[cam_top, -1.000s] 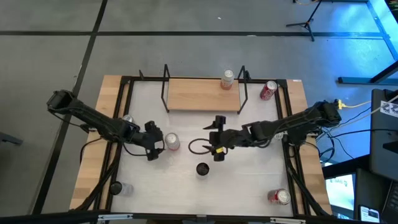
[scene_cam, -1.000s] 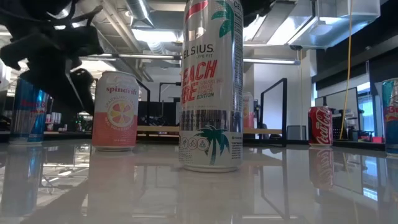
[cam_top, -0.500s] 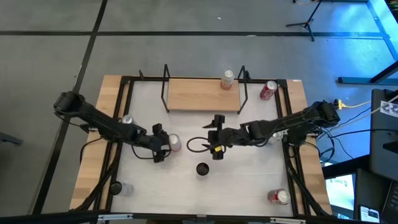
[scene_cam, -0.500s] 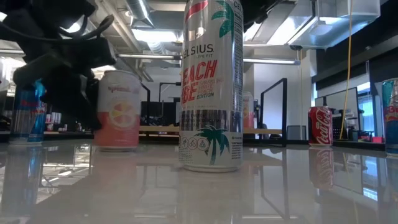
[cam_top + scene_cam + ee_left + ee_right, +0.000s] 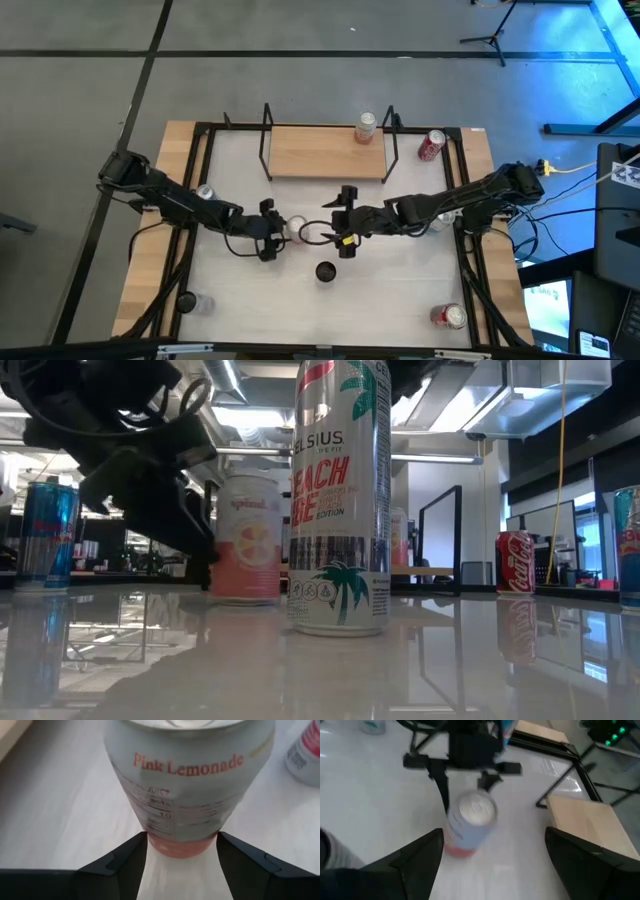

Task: Place canned beverage on shelf
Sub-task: Adjust orange soda to the center, then put the orange soda can on the shelf

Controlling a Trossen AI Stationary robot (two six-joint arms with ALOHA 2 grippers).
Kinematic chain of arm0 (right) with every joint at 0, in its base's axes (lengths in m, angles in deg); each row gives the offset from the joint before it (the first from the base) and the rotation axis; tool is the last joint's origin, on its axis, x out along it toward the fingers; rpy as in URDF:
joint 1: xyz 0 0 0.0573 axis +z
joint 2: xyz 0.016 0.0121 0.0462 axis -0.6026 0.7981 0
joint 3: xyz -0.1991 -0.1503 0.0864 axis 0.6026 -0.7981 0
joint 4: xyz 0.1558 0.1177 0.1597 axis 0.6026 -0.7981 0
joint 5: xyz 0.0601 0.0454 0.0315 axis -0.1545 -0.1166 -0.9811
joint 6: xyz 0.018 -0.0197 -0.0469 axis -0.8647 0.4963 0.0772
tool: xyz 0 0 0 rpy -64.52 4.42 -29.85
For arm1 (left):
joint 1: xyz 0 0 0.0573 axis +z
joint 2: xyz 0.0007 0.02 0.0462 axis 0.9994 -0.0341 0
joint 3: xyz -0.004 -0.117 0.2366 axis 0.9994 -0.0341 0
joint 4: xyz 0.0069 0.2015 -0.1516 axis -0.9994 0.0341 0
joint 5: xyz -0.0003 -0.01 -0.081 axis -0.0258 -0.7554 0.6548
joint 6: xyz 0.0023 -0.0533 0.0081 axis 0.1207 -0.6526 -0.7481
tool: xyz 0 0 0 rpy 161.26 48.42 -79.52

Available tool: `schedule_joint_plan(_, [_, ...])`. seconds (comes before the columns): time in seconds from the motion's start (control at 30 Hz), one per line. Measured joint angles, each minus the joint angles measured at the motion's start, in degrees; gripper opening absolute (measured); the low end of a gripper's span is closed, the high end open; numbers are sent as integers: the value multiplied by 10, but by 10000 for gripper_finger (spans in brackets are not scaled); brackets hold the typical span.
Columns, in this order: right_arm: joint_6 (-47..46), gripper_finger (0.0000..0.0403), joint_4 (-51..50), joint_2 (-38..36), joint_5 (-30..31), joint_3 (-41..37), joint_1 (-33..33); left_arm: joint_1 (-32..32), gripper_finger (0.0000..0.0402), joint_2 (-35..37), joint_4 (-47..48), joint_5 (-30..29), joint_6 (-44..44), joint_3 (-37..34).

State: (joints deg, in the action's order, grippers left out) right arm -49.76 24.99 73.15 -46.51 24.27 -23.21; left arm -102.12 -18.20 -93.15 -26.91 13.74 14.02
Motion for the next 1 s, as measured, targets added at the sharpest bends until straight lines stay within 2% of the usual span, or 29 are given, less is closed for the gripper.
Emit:
schedule_joint_plan(0.17, [-1,344,31,21,-25,0,-20,11,225,-7,-36,0,12,0])
schedule_joint_plan(0.4, [-32,344,101,67,-121,0,-62,12,225,-7,-44,-1,20,1])
schedule_joint_plan(0.5, [-42,344,132,83,-136,0,-69,12,224,-7,-46,-6,26,1])
schedule_joint_plan(0.83, [-44,344,178,132,-139,-1,-68,12,223,-7,-62,-16,30,1])
schedule_joint_plan(1.0, [-43,344,185,145,-111,0,-69,12,222,-7,-65,-17,30,1])
